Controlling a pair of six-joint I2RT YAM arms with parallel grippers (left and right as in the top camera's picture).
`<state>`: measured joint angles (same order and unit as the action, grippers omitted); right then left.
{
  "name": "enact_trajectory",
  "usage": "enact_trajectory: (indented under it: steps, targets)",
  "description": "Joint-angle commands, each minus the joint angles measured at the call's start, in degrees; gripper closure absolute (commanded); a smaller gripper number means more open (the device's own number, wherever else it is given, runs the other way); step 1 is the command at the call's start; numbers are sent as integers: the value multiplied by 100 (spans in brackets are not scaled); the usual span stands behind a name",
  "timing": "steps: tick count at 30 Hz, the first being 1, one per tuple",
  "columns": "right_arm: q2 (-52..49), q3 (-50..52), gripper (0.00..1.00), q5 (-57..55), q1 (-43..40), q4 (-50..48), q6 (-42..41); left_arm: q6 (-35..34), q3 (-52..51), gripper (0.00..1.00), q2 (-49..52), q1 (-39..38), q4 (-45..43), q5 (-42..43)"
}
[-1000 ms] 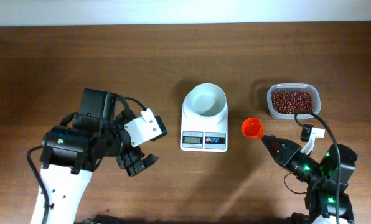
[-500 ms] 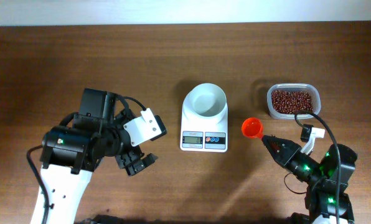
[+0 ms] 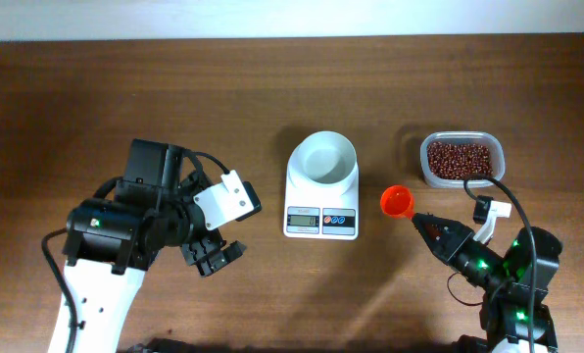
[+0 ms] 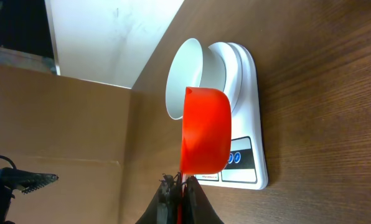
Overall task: Scoop and weigh 50g on scale
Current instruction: 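Move the held scoop with the right gripper toward the bean tub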
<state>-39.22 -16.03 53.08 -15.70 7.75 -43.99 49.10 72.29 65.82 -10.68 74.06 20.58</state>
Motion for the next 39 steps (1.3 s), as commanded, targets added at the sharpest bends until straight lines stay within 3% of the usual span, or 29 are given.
enact_trajectory:
  steps: [1, 7, 19, 20, 22, 23, 30, 33, 37, 39]
  targets:
    - [4, -37, 96, 72, 31, 0, 2, 48, -63, 1, -55, 35, -33, 251]
    - [4, -37, 96, 72, 31, 0, 2, 48, -551, 1, -55, 35, -273, 260]
    - [7, -37, 96, 79, 31, 72, 2, 48, -551, 1, -55, 35, -396, 470]
    - [7, -37, 96, 72, 31, 164, 76, 48, -551, 1, -55, 35, -396, 470]
    - [4, -37, 96, 72, 31, 190, 1419, 48, -551, 1, -55, 35, -396, 472]
    - [7, -39, 96, 70, 31, 186, 1648, 48, -551, 1, -55, 35, -396, 470]
    - [7, -319, 96, 33, 26, 197, 2153, 48, -551, 1, -55, 35, -396, 470]
    - [7, -684, 96, 26, 26, 970, 2387, 48, -551, 1, -55, 35, -396, 470]
    - [7, -1174, 96, -997, 26, 3027, 3032, 48, -551, 1, -55, 35, -396, 470]
    - [7, -1475, 96, -743, 26, 3394, 3023, 48, -551, 1, -55, 35, -396, 470]
